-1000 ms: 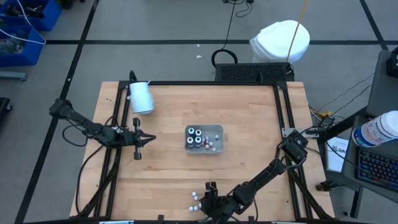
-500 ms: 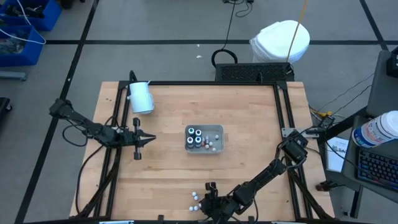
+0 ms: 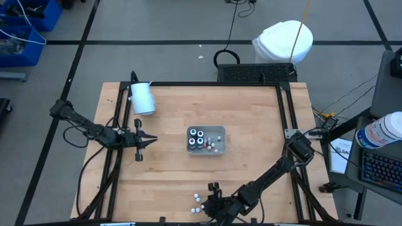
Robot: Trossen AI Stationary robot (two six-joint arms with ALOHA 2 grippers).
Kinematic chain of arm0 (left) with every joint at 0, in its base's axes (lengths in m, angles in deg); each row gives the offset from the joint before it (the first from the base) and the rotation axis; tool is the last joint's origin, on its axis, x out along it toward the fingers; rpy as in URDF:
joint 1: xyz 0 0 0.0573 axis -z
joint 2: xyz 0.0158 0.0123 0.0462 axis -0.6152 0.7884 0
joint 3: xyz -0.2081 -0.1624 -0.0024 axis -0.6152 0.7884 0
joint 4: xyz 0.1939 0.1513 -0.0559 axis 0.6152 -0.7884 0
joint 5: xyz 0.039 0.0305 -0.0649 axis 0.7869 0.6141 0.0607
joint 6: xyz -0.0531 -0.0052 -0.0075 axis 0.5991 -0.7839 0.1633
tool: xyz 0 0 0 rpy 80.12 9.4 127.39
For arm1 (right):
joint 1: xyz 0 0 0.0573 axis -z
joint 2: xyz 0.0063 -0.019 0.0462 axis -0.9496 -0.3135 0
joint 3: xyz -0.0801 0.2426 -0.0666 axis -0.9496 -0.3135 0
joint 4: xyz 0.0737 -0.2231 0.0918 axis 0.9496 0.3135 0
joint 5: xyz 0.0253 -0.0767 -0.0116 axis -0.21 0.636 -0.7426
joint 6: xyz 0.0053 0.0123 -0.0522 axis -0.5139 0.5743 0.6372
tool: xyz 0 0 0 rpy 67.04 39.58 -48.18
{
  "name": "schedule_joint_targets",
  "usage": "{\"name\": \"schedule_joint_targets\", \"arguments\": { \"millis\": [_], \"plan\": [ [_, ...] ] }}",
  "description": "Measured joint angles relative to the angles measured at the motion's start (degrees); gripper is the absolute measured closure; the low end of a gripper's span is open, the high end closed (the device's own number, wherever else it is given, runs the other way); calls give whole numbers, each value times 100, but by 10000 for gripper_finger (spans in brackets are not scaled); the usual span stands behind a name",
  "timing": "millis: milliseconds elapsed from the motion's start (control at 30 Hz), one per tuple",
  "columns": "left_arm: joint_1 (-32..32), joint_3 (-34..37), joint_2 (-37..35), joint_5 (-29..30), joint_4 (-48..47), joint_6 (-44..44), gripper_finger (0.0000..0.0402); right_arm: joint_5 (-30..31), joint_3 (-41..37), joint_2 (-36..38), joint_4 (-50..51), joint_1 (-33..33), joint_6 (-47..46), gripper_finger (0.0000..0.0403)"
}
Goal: Pick & Place food coloring
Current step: Put the small red food coloring bottle into the gray bin
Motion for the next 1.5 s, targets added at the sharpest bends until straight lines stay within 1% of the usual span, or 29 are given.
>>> {"name": "schedule_joint_targets", "arguments": {
  "millis": [167, 233, 300, 400, 500, 600, 667, 733, 800, 867, 1000, 1100, 1200, 1333, 1500],
  "plan": [
    [0, 0, 0, -1, 0, 109, 374, 69, 0, 576, 680, -2, 342, 349],
    [1, 0, 0, -2, 0, 109, 378, 375, 0, 867, 1089, -4, 543, 349],
    [0, 0, 0, -2, 0, 111, 383, 863, -1, 1165, 1490, -2, 811, 349],
    [1, 0, 1, -2, -2, 115, 392, 1563, -213, 1695, 1667, 30, 1251, 349],
    [1, 0, 1, -2, -2, 129, 398, 1657, -735, 2371, 1448, 174, 1537, 349],
    [2, 0, 2, -2, -2, 152, 392, 1666, -1596, 3087, 944, 441, 1650, 350],
    [2, 0, 0, -2, -2, 150, 381, 1659, -2256, 3533, 513, 711, 1566, 350],
    [1, 0, 1, -2, -4, 152, 370, 1662, -2889, 3915, 70, 1039, 1264, 350],
    [1, 0, 0, -2, -10, 152, 361, 1530, -3448, 4211, -385, 1393, 1137, 350],
    [2, 0, 1, -3, -64, 201, 353, 1176, -3882, 4411, -870, 1732, 1265, 350],
    [1, 0, 2, -11, -182, 256, 340, 388, -4381, 4566, -1839, 2331, 1680, 350],
    [0, 0, 2, -13, -177, 194, 334, -135, -4461, 4559, -1988, 2716, 1929, 350],
    [2, 0, 1, -19, -193, 109, 332, -445, -4459, 4485, -2120, 2972, 2043, 350],
    [0, 0, 2, -20, -293, 104, 337, -630, -4454, 4404, -2239, 3119, 2200, 348],
    [2, 0, 2, -22, -105, 119, 347, -983, -4454, 4153, -2403, 3142, 2196, 347]
  ]
}}
